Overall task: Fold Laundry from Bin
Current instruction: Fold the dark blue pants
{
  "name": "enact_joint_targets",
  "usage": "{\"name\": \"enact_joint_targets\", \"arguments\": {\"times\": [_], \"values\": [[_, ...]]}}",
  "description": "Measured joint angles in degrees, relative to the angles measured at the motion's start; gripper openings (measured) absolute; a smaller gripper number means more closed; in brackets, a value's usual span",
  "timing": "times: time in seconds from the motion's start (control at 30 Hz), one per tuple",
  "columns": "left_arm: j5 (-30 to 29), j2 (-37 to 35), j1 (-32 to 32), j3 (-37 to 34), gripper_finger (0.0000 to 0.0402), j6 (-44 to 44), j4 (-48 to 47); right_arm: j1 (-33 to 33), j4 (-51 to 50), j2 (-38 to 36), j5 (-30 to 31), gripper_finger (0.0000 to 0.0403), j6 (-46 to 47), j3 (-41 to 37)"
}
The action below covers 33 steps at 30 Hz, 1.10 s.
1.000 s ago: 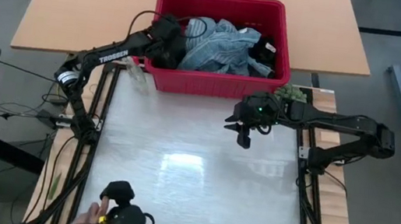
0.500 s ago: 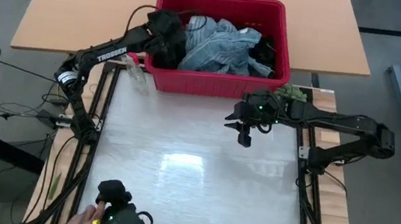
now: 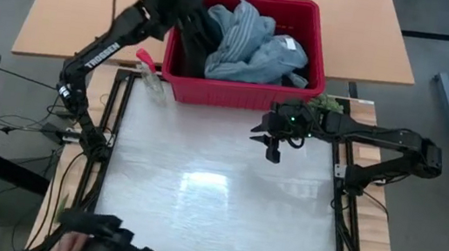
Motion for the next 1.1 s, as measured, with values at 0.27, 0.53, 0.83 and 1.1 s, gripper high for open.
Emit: {"name": "enact_joint_targets", "arguments": {"times": [0.27, 0.53, 0.83, 1.1], "values": [[1.5, -0.1, 0.0, 10.8, 0.0000, 0.4, 0.5, -2.3, 1.6, 0.0, 0.0, 0.0132, 0.0, 0.0], [17.2, -3.0, -2.2, 16.3, 0.0000, -8.5, 0.3, -4.7, 3.5, 0.0, 0.0, 0.0132, 0.0, 0.0], [50.4, -8.8, -7.5, 16.3, 0.0000, -19.0, 0.8, -6.5, 5.7, 0.0, -0.4, 0.0132, -1.4, 0.0], [77.9, -13.5, -11.4, 16.3, 0.0000, -31.3, 7.7, -7.1, 5.8, 0.0, -0.4, 0.0132, -1.6, 0.0]]}}
